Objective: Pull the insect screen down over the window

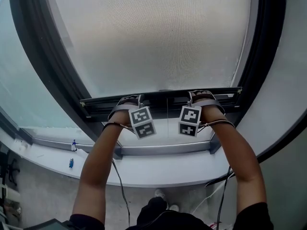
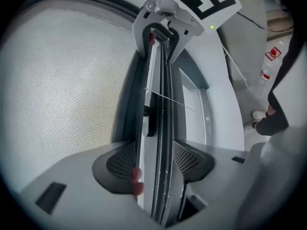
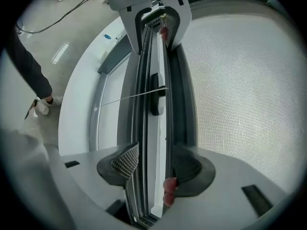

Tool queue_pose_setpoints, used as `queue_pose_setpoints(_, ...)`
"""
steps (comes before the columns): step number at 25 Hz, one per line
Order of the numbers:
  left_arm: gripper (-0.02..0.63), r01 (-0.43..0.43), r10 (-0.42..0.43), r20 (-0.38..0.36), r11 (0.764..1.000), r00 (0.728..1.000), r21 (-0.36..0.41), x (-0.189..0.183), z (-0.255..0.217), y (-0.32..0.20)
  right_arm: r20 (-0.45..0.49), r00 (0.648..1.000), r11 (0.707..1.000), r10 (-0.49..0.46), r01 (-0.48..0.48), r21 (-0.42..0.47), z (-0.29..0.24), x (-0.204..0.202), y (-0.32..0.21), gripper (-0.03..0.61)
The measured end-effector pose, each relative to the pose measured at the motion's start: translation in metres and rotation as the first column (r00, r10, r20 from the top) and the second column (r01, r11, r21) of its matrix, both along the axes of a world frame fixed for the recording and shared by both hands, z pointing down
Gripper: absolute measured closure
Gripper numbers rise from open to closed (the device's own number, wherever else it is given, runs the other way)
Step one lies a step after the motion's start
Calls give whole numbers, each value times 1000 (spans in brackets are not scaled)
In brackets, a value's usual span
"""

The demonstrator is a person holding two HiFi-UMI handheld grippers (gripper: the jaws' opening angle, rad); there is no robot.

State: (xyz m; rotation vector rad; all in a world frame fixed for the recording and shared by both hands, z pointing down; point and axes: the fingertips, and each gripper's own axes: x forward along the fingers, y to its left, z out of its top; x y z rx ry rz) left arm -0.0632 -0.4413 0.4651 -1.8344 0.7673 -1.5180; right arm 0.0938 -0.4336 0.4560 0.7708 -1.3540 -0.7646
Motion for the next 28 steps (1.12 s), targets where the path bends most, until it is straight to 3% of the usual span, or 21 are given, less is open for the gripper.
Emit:
queue_pose_setpoints(5,367,2,-3,-22,1000,1000,-29,0,15,-1,-23,1000,999,-1,0,-36,15,0,0,359)
queue_pose_setpoints(12,367,6,-6,3,998,1000,-67,0,54,1,-28,1000,996,1,-3,-84,53,1,3,359)
queue_pose_setpoints(16,367,2,-5,-26,997,1000,-80,0,56,0,-32,999,996,5,-8,-88,55,1,1,359)
queue_pose_setpoints(28,367,6,-7,-14,997,1000,-74,0,65,2,-47,998,994,29,-34,-104,65,2,4,359)
